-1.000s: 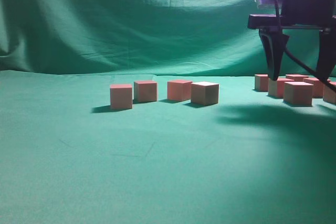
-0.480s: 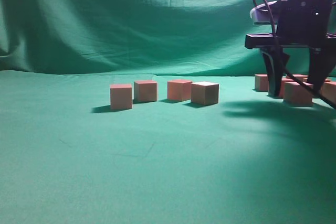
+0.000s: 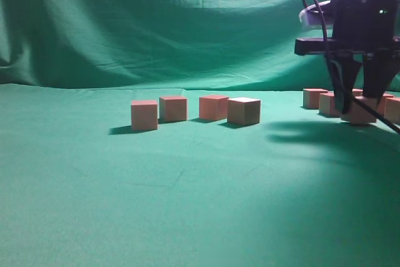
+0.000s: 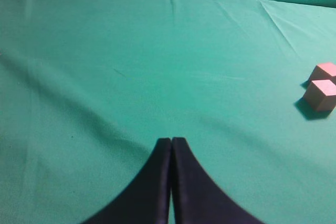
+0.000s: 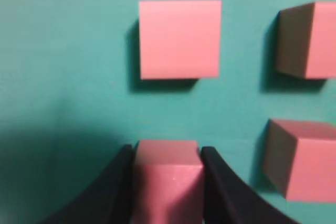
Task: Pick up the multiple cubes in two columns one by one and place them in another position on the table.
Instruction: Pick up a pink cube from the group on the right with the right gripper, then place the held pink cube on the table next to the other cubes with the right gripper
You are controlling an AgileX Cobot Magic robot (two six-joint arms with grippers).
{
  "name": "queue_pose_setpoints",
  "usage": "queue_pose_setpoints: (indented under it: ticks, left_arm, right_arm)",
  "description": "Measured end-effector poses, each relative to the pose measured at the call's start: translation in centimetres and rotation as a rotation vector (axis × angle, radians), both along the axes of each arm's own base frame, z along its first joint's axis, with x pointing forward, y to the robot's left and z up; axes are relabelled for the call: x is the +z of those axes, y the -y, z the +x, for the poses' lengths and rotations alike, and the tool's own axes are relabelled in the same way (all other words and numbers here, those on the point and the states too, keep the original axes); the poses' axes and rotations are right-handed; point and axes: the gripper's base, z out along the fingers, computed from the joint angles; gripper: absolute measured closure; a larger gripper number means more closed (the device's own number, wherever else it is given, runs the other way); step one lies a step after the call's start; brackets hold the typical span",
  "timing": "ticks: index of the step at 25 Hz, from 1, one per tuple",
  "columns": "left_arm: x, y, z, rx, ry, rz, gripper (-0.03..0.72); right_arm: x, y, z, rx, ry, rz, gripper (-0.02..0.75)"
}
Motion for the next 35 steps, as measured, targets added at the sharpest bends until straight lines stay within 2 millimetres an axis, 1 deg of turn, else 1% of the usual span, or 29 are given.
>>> queue_pose_setpoints:
  ticks: [2, 4, 7, 8, 10, 13, 16, 19, 22, 25, 28, 31, 35]
  left_arm:
    - [0.0, 0.0, 0.0, 0.000, 0.000, 0.000, 0.688]
    - [0.0, 0.0, 0.0, 0.000, 0.000, 0.000, 0.688]
    - [0.0, 0.0, 0.0, 0.000, 0.000, 0.000, 0.688]
    - [0.0, 0.0, 0.0, 0.000, 0.000, 0.000, 0.688]
    - [0.0, 0.0, 0.0, 0.000, 0.000, 0.000, 0.688]
    - [0.0, 0.0, 0.0, 0.000, 0.000, 0.000, 0.688]
    - [0.0, 0.0, 0.0, 0.000, 0.000, 0.000, 0.688]
    - [0.0, 0.0, 0.0, 0.000, 0.000, 0.000, 0.688]
    - [0.0, 0.0, 0.0, 0.000, 0.000, 0.000, 0.688]
    - [0.0, 0.0, 0.0, 0.000, 0.000, 0.000, 0.688]
    - [0.0, 0.0, 0.0, 0.000, 0.000, 0.000, 0.688]
    - [0.0, 0.0, 0.0, 0.000, 0.000, 0.000, 0.688]
    - [0.0, 0.0, 0.0, 0.000, 0.000, 0.000, 0.688]
  right_arm:
    - [1.4, -0.4, -0.4, 0.015, -0.014, -0.006, 0.474]
    - [3.6, -1.4, -1.0, 0.061, 0.010, -0.004, 0.474]
    - [7.0, -4.1, -2.9, 0.161, 0.063, 0.008, 0.474]
    - [7.5, -5.2, -3.6, 0.198, 0.065, 0.010, 0.474]
    - [8.0, -7.4, -5.0, 0.266, 0.056, 0.008, 0.474]
    - [7.6, -11.1, -7.1, 0.382, 0.034, 0.005, 0.474]
    - [6.6, -14.3, -8.8, 0.526, 0.020, -0.006, 0.474]
    - [5.6, -17.0, -9.3, 0.618, 0.018, -0.012, 0.474]
    - [4.7, -19.2, -8.8, 0.654, 0.023, -0.010, 0.474]
    - [3.9, -20.8, -7.9, 0.661, 0.031, -0.001, 0.474]
    - [3.0, -21.7, -6.9, 0.658, 0.026, 0.004, 0.474]
    - [2.1, -22.4, -6.5, 0.651, 0.005, 0.013, 0.474]
    - [1.1, -22.6, -6.4, 0.645, -0.020, 0.017, 0.474]
